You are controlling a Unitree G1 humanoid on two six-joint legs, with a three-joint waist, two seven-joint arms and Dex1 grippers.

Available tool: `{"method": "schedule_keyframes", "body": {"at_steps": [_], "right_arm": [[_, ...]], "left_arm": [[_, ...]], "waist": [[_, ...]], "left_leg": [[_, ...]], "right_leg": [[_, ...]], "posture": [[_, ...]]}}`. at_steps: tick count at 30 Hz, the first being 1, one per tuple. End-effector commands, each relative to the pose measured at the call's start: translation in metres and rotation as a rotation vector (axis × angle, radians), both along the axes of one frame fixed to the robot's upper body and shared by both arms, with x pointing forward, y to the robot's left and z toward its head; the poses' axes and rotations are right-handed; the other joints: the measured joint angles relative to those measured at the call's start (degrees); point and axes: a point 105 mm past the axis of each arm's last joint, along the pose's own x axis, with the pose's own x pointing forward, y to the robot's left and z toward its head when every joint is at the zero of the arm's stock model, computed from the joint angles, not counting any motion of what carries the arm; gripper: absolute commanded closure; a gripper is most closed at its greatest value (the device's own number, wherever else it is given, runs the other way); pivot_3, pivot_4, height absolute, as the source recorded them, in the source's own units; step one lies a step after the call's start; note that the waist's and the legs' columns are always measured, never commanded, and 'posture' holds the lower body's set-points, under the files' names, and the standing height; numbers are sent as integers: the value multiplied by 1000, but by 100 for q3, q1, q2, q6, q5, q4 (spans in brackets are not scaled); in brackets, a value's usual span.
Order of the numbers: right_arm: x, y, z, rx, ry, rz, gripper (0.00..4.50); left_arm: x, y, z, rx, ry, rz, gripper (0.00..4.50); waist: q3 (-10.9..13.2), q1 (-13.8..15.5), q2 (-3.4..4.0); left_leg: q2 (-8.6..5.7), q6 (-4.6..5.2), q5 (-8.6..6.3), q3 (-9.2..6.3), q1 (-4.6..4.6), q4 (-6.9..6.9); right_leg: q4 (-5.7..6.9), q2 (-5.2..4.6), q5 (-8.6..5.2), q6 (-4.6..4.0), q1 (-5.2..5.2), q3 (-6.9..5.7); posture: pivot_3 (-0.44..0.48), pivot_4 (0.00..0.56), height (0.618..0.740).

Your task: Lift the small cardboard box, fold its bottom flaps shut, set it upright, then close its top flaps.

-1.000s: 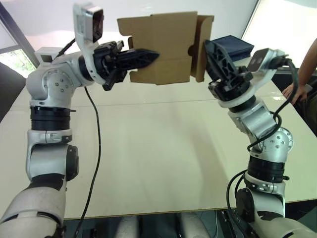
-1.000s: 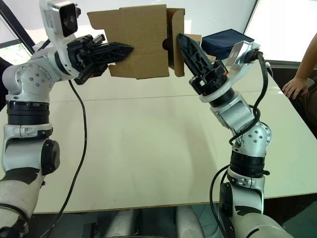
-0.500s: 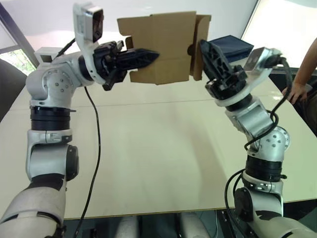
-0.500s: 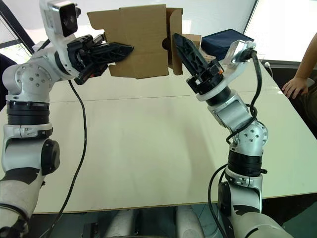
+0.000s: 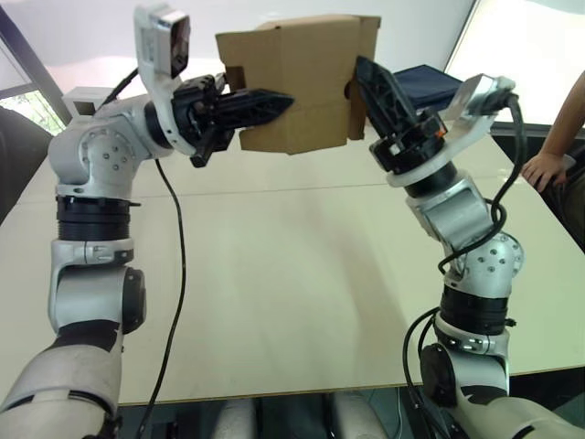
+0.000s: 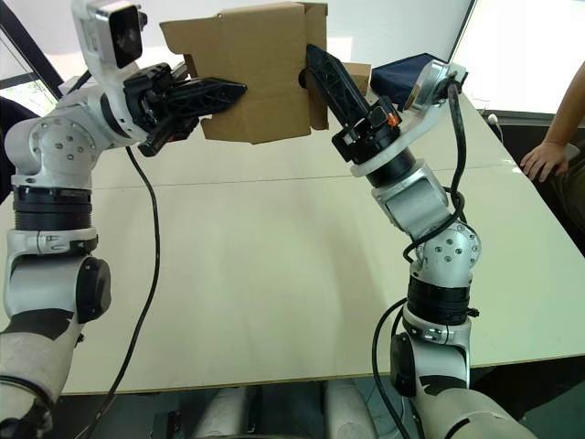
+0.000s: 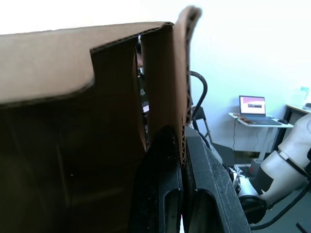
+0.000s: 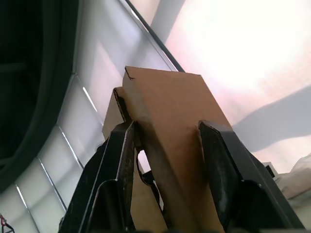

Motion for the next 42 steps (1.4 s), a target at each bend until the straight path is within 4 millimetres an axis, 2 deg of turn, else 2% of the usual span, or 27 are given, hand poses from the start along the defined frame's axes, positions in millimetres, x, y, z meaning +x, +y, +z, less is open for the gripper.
{"method": "schedule_keyframes", "body": {"at_steps": [1,8,18,25,29,37,40,42], "right_arm": [[-23,10,14,23,-81,84,2434],[-28,24,-2,19,-24,138,2434],[-22,22,-8,32,8,127,2434],[-23,17,-13,-19,7,109,2434],[-23,8,-22,-83,10,84,2434],[-13,-34,-24,-96,21,-6,2434],[-8,-40,-21,-93,13,-43,3155],[-8,-33,-21,-108,5,-29,3985]], "left_arm": [[-3,2,12,-22,-51,10,4500],[-1,2,14,-35,-47,18,4500],[-2,0,12,-28,-41,9,4500],[2,1,2,30,-24,36,4500],[1,3,3,41,-26,30,4500],[-7,9,6,42,-1,-4,4500],[-7,10,6,31,7,-7,4500],[-8,9,6,23,9,-11,4500]], "waist": [[0,-9,0],[0,-83,0],[1,-108,1],[1,-107,1],[1,-105,1],[1,-103,1],[1,-105,1],[1,-106,1]], "left_leg": [[0,0,0,0,0,0],[0,0,0,-1,0,-2],[0,0,0,0,0,-5],[0,0,0,0,0,-5],[0,0,0,0,0,-5],[-1,11,-6,1,0,-5],[0,11,-6,1,0,-5],[0,9,-5,1,0,-5]], "right_leg": [[0,0,0,0,0,0],[-1,0,0,0,0,0],[-1,0,0,0,-2,0],[-1,0,0,0,-2,0],[-1,0,0,0,-1,0],[-3,0,0,0,0,0],[-2,0,0,0,0,0],[-2,1,0,0,0,1]], "posture": [[0,150,740],[0,150,740],[0,150,740],[0,150,740],[0,150,740],[0,150,740],[0,150,740],[0,150,740]]}}
